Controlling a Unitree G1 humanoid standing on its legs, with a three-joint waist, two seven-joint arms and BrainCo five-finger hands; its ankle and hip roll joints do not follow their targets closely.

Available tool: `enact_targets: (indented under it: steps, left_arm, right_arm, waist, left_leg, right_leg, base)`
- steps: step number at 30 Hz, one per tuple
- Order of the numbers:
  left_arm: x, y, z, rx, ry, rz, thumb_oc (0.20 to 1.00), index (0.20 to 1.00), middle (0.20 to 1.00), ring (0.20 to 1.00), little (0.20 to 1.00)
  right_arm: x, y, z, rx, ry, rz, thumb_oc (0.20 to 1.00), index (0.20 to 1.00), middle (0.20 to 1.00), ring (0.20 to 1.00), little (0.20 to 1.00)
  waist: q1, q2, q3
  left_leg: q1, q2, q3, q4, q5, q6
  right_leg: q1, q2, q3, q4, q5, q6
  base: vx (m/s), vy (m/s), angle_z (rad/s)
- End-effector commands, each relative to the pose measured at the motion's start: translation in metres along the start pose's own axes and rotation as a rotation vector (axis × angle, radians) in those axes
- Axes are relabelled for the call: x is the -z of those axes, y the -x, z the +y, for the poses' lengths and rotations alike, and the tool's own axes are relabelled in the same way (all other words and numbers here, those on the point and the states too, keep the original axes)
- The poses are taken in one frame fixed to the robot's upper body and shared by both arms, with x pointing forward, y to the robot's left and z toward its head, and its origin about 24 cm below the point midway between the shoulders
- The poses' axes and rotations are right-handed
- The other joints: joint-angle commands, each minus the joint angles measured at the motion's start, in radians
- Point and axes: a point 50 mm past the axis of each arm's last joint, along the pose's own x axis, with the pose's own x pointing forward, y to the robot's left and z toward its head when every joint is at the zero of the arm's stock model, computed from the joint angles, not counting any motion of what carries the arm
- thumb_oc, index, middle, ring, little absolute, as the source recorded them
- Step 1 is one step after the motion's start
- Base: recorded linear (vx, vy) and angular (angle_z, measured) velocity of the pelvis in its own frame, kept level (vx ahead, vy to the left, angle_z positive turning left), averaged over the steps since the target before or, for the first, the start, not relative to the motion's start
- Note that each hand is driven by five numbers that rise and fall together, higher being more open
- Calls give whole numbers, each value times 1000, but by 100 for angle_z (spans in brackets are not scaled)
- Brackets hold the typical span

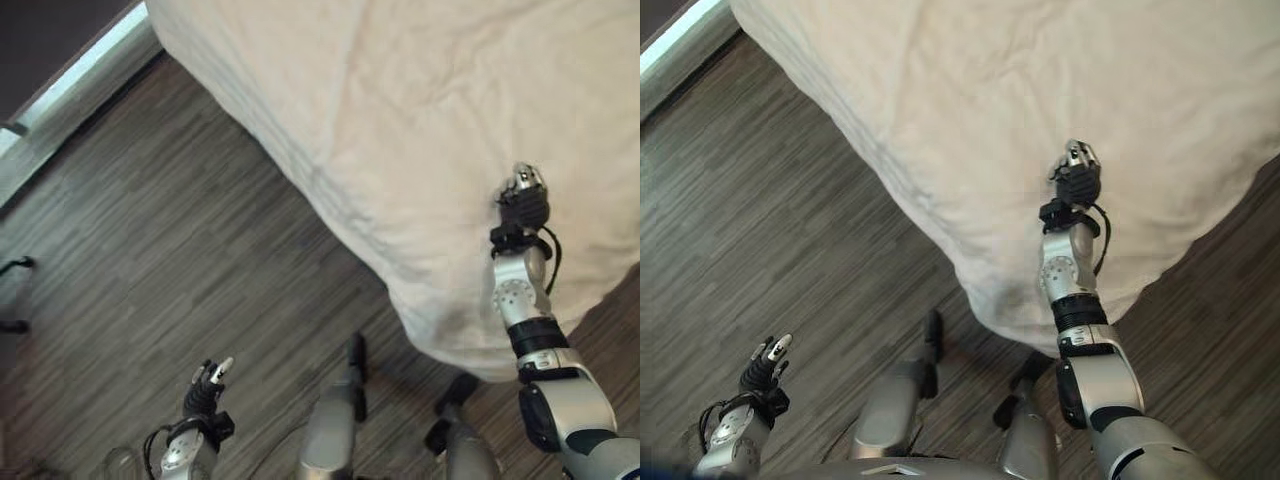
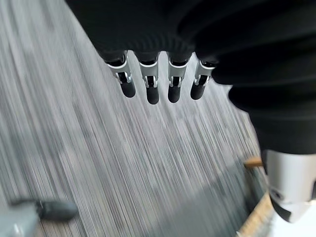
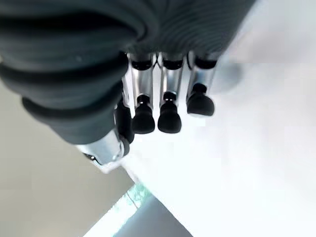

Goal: Making the bed.

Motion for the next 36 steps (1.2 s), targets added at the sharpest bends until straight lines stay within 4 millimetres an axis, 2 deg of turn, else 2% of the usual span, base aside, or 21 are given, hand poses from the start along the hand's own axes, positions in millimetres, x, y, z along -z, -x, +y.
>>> enact_targets:
  steps: [1,7,8,9,11,12,13,14,15,16,17,18,19,20,21,22,23,25,26,29,36]
  left_arm:
    - [31,13,1,17,-1,94,1000,1000,1000,1000,1000]
    - [48,21,2,13,57,166,1000,1000,1000,1000,1000]
    - [44,19,0,21,67,151,1000,1000,1000,1000,1000]
    - [36,16,-2,28,101,110,1000,1000,1000,1000,1000]
    - [30,15,2,21,110,81,1000,1000,1000,1000,1000]
    - [30,15,2,21,110,81,1000,1000,1000,1000,1000]
    - [22,16,10,12,100,48,1000,1000,1000,1000,1000]
    - [-1,16,14,20,45,-49,1000,1000,1000,1000,1000]
    - [-1,16,15,18,43,-47,1000,1000,1000,1000,1000]
    - [-41,-8,-10,32,-12,-161,1000,1000,1000,1000,1000]
    - [-65,-20,-17,4,15,-236,1000,1000,1000,1000,1000]
    - [-90,-28,-19,-19,51,-304,1000,1000,1000,1000,1000]
    - [-162,-35,-23,-77,79,-520,1000,1000,1000,1000,1000]
    - [-163,-35,-23,-77,78,-522,1000,1000,1000,1000,1000]
    - [-206,-26,-16,-124,75,-671,1000,1000,1000,1000,1000]
    - [-227,14,-41,-36,109,-912,1000,1000,1000,1000,1000]
    - [-206,35,-26,-87,42,-932,1000,1000,1000,1000,1000]
    - [-206,43,-40,-45,181,-968,1000,1000,1000,1000,1000]
    - [-213,71,-52,67,209,-1082,1000,1000,1000,1000,1000]
    - [-189,94,-62,207,64,-1038,1000,1000,1000,1000,1000]
    - [-164,101,-70,358,16,-908,1000,1000,1000,1000,1000]
  right_arm:
    - [17,24,-63,259,14,109,200,200,200,200,200]
    - [25,79,-135,448,165,258,200,200,200,200,200]
    - [23,88,-149,482,211,291,200,200,200,200,200]
    - [17,104,-174,527,316,371,200,200,200,200,200]
    - [7,120,-194,566,408,423,200,200,200,200,200]
    - [7,120,-194,566,408,423,200,200,200,200,200]
    - [-15,143,-219,622,506,456,200,200,200,200,200]
    - [-33,163,-235,644,626,494,200,200,200,200,200]
    - [-33,164,-235,645,627,496,200,200,200,200,200]
    - [-17,160,-219,521,703,554,890,890,890,890,890]
    - [-23,159,-215,476,752,540,1000,1000,1000,1000,1000]
    - [-27,158,-211,434,799,534,1000,1000,1000,1000,1000]
    - [-21,157,-199,352,869,540,1000,1000,1000,1000,1000]
    - [-20,157,-198,353,867,539,1000,1000,1000,1000,1000]
    - [-23,155,-190,302,912,510,1000,1000,1000,1000,1000]
    - [-21,164,-184,299,948,484,1000,1000,1000,1000,1000]
    - [-14,170,-173,222,1046,493,1000,1000,1000,1000,1000]
    - [-15,164,-156,125,1147,451,1000,1000,1000,1000,1000]
    - [-18,163,-156,120,1191,442,1000,1000,1000,1000,1000]
    - [-14,156,-143,31,1230,424,1000,1000,1000,1000,1000]
    - [-28,143,-133,-23,1335,344,1000,1000,1000,1000,1000]
  waist:
    - [-15,79,-33]
    - [-79,65,-30]
    - [-91,50,-20]
    - [-103,0,-1]
    - [-101,-39,-14]
    - [-101,-41,-14]
    - [-110,-70,-61]
    - [-138,-88,-97]
    - [-137,-90,-99]
    - [-173,-108,-115]
    - [-185,-123,-130]
    - [-193,-133,-147]
    - [-209,-147,-172]
    - [-210,-151,-171]
    - [-221,-153,-179]
    - [-213,-161,-171]
    - [-175,-160,-174]
    - [-167,-164,-194]
    - [-150,-168,-195]
    - [-112,-177,-221]
    - [-39,-184,-254]
  left_leg:
    - [66,87,129,-101,74,-83]
    - [150,71,158,-90,43,-69]
    - [158,67,132,-57,18,-68]
    - [148,50,8,37,-43,-57]
    - [178,23,-132,51,-104,-52]
    - [176,21,-132,50,-101,-51]
    - [247,-3,-193,-10,-129,-42]
    - [297,-22,-167,-49,-130,-30]
    - [300,-24,-166,-54,-127,-29]
    - [340,-38,-129,-85,-128,-15]
    - [365,-47,-102,-97,-133,-10]
    - [384,-50,-76,-101,-143,-6]
    - [404,-50,-38,-101,-155,-1]
    - [402,-54,-40,-101,-151,0]
    - [412,-49,-28,-101,-154,0]
    - [416,-47,-29,-101,-142,7]
    - [411,-29,4,-101,-133,19]
    - [420,-14,33,-101,-138,16]
    - [416,-11,38,-101,-127,21]
    - [405,-10,66,-99,-109,34]
    - [382,28,135,-74,-53,2]
  right_leg:
    - [34,-25,66,29,-126,59]
    - [44,1,165,12,-143,56]
    - [45,9,188,12,-146,55]
    - [30,18,243,12,-121,43]
    - [24,33,306,12,-114,42]
    - [22,31,306,12,-111,42]
    - [24,37,328,12,-91,47]
    - [33,19,320,12,-59,59]
    - [33,17,321,12,-59,60]
    - [33,4,321,12,-29,76]
    - [34,-8,310,12,-15,84]
    - [41,-20,282,12,-2,92]
    - [55,-48,202,12,18,101]
    - [54,-51,201,12,20,101]
    - [65,-59,180,20,38,113]
    - [72,-71,149,50,38,114]
    - [102,-84,45,108,-18,93]
    - [148,-87,-11,184,-66,90]
    - [173,-85,-15,204,-86,84]
    - [242,-83,0,245,-115,79]
    - [351,-26,20,66,-158,66]
  base:
    - [-49,54,-50]
    - [29,68,-52]
    - [-94,62,-69]
    - [-103,87,-76]
    - [-65,67,-86]
    - [32,74,-164]
    - [6,178,-168]
    - [15,180,-152]
    - [-43,274,-59]
    - [-39,231,-31]
    - [-36,267,-25]
    - [-87,202,-71]
    - [-78,121,-113]
    - [-118,110,-142]
    - [-145,32,-106]
    - [-352,46,-84]
    - [-314,17,-47]
    - [-241,24,-57]
    - [-171,7,-63]
    - [-235,-82,-65]
    - [-167,-155,-71]
